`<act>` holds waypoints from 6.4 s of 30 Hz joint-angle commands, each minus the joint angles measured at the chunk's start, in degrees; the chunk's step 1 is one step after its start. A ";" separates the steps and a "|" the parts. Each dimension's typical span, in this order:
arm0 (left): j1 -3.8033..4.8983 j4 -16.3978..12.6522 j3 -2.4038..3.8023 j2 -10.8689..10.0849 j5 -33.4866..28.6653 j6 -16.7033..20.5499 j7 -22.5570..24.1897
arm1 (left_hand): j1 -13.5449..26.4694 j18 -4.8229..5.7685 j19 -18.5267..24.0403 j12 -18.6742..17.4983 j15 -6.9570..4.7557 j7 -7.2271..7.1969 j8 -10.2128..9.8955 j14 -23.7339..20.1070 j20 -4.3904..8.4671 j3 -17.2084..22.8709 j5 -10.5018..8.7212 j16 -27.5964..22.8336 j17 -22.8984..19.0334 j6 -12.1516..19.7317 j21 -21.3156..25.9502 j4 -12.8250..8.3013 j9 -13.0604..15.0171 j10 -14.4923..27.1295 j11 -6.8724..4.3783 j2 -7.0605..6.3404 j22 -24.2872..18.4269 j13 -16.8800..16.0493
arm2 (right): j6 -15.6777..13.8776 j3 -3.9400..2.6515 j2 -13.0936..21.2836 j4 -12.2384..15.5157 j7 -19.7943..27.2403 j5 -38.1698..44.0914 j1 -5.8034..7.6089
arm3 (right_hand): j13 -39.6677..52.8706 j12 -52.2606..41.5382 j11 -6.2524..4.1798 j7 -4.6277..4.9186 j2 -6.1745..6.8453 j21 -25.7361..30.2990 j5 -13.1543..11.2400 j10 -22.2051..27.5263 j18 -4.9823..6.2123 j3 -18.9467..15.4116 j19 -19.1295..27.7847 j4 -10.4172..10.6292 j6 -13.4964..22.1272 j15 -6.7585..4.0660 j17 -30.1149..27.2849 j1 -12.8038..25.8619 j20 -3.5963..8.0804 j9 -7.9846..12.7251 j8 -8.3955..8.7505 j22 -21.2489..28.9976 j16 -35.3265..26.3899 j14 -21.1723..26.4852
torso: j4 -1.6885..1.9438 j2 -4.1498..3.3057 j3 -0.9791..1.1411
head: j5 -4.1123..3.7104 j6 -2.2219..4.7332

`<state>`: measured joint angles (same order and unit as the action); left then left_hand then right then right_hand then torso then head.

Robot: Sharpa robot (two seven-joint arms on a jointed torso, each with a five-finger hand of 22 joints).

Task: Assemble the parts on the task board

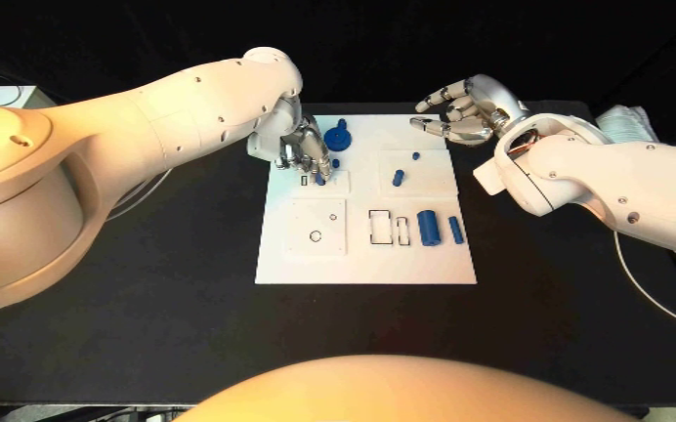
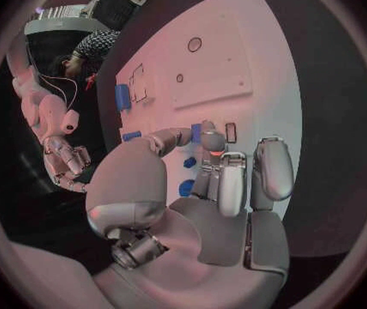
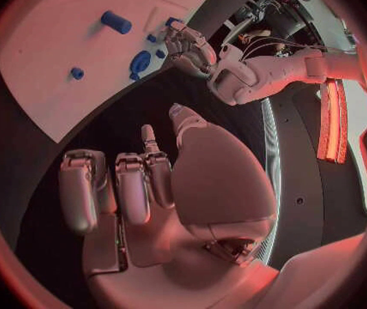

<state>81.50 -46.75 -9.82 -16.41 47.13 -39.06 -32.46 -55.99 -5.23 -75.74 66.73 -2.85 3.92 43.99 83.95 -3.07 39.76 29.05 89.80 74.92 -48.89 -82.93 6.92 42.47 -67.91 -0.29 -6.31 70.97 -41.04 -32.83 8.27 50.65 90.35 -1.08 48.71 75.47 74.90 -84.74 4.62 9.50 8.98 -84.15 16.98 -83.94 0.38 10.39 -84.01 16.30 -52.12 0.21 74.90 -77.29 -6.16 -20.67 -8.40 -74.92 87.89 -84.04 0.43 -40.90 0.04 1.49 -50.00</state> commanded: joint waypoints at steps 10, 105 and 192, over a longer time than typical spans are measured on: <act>-0.14 0.17 -0.02 1.03 0.24 1.45 0.26 | 0.26 0.63 0.29 -0.21 -0.48 0.24 -0.22 6.05 -0.04 15.37 -0.02 0.20 15.08 -0.38 0.37 -15.62 -0.05 -0.21 0.09 1.02 -0.10 0.82 | 0.29 -0.02 -0.09 0.10 0.49 0.12 0.03 | 10.69 0.10 -0.19 -0.25 0.08 0.14 0.29 -1.32 1.08 0.22 -3.34 0.03 -0.18 -0.13 9.34 0.36 0.19 0.08 -0.37 -11.29 -0.31 -4.58 | 0.05 0.05 -0.03 | -0.13 0.00; -0.06 -8.78 2.64 -6.56 -2.12 9.12 1.10 | -0.01 0.46 0.34 0.25 -0.44 -0.44 -3.02 6.05 -0.12 -16.43 -15.34 0.20 15.08 -1.43 3.01 6.63 0.62 -0.07 -0.10 -2.34 -1.96 1.45 | 0.70 -0.02 0.29 -0.32 0.60 -0.02 -0.05 | 10.69 0.08 -0.21 -0.27 0.27 0.29 0.44 -1.34 1.11 0.45 -3.31 0.09 -0.18 -0.16 9.20 0.56 0.24 0.14 -0.43 -11.22 -0.39 -4.55 | 0.06 0.02 0.00 | -0.29 0.33; -0.32 0.00 7.59 -7.39 10.70 23.89 8.76 | -10.72 -2.29 9.43 -6.49 2.57 3.46 -8.40 -0.53 -2.62 -20.18 -14.56 -6.56 2.09 4.84 12.42 9.83 -5.23 10.72 3.43 -2.42 -15.52 13.87 | 0.51 -0.01 -0.14 -1.60 1.44 -0.11 -0.19 | 10.70 0.05 -0.24 -0.29 0.22 0.38 0.53 -1.37 1.13 0.83 -3.29 -0.03 -0.17 -0.19 9.16 0.44 0.26 0.18 -0.47 -11.17 -0.43 -4.55 | -0.42 -1.30 -0.38 | 0.92 5.57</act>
<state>81.19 -47.16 -2.23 -24.06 55.16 -10.93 -21.98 -67.13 -7.06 -66.07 60.04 -0.30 7.46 35.24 83.04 -5.63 19.91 14.62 83.04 74.92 -43.62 -70.35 16.83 37.30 -56.92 3.07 -8.86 55.39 -27.21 -32.68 8.27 50.55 88.66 -0.42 48.30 75.31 74.90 -84.74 4.62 9.50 9.20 -84.15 17.20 -83.94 0.38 10.86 -84.01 16.13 -52.12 0.21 74.92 -77.06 -6.16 -20.56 -8.63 -74.95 87.57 -84.04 0.14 -41.90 -0.25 2.24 -44.70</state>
